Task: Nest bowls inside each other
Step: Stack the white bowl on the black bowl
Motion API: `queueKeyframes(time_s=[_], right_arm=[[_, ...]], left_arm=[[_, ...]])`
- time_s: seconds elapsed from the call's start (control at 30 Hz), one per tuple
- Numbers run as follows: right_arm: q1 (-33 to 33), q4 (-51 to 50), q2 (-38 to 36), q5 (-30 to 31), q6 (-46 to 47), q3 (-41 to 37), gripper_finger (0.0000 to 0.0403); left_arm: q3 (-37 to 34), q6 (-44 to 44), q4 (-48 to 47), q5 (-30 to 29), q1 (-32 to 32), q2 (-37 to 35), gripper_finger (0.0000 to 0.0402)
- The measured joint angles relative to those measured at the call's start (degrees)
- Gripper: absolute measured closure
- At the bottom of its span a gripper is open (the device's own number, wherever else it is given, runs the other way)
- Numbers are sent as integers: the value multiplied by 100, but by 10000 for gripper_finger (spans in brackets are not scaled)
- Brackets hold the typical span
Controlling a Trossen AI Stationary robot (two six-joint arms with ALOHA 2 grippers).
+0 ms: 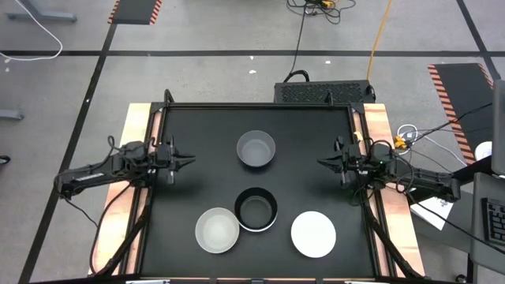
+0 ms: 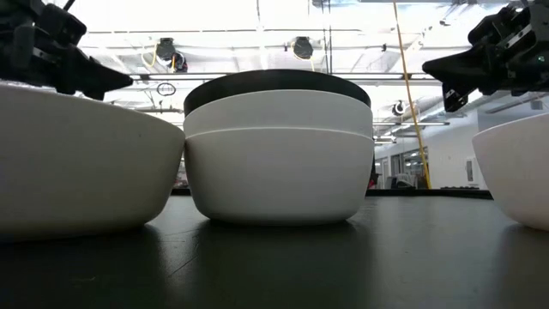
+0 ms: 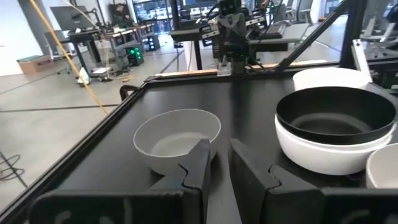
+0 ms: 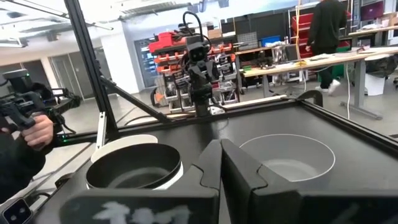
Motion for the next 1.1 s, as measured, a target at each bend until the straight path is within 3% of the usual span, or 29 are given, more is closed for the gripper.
queueKeyframes(time_s=[0.33,0.5,0.6,1.1], right_arm=[[2,-26,2,-9,-11,-4,403],[95,25,2,-585,103,-4,403],[339,39,56,-599,253,-4,403],[1693,1071,1347,339,137,-5,403]], left_arm=[[-66,1,5,-54,0,0,341],[-66,-21,3,-56,0,0,341],[-66,-25,0,-56,0,0,341],[-66,-179,-4,-59,0,0,341]])
